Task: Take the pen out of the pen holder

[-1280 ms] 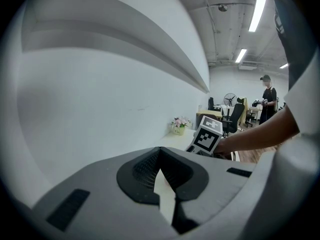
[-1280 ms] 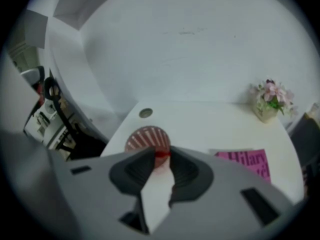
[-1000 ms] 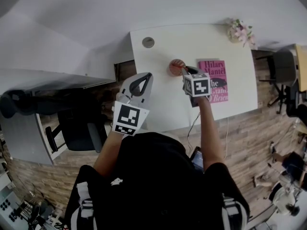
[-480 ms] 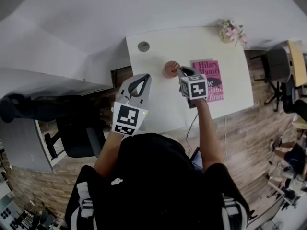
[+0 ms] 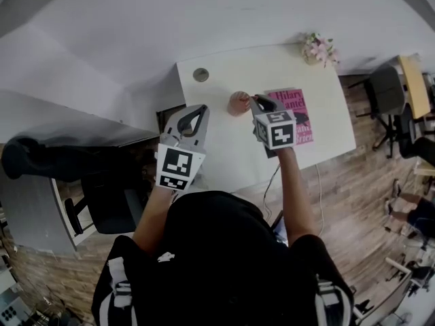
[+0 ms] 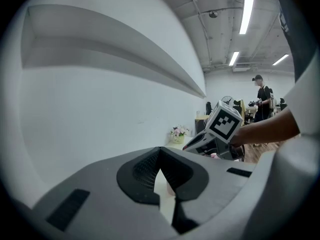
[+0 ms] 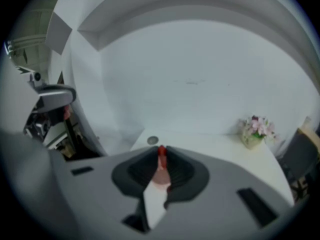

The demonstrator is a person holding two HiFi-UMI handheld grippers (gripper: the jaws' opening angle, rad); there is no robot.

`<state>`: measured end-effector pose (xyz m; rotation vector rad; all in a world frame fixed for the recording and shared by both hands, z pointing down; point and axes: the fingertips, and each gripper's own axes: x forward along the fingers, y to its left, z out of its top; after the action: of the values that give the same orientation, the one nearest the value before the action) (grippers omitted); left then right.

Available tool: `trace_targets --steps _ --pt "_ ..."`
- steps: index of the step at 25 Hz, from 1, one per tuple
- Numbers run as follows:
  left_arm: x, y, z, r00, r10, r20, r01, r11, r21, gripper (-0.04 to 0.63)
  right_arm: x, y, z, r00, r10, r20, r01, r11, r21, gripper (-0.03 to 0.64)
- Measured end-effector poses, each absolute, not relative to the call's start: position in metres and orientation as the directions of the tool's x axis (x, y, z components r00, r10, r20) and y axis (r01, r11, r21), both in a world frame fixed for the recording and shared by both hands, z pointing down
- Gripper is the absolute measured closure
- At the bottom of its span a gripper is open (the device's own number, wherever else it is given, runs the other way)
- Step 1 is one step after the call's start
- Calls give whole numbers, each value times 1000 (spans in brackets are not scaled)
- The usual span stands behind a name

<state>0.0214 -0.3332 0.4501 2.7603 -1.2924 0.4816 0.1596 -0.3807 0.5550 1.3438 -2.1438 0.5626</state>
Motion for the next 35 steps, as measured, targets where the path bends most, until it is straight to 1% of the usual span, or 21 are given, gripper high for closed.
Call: trace_targets --steps 3,14,18,22,29,35 --pt "20 -333 439 613 -736 287 -752 -655 -74 577 158 -377 532 -359 -717 598 -910 410 -54 546" --pt "26 -334 381 646 -742 180 -725 -670 -161 577 155 -361 443 -348 -834 428 -919 394 21 546" --pt "26 -337 362 654 -743 143 -719 -669 -187 577 154 -354 419 -340 -858 385 -923 383 37 546" --pt "24 -335 345 656 -747 107 -721 -663 -202 577 152 -347 387 -341 -887 311 -925 375 55 546" --pt "24 -330 327 661 -747 70 -719 -657 -225 577 151 -335 349 -341 -913 224 -927 367 85 546" --pt "25 -325 315 664 -747 46 -720 -654 -233 577 154 -326 327 -340 -927 159 -934 353 54 546"
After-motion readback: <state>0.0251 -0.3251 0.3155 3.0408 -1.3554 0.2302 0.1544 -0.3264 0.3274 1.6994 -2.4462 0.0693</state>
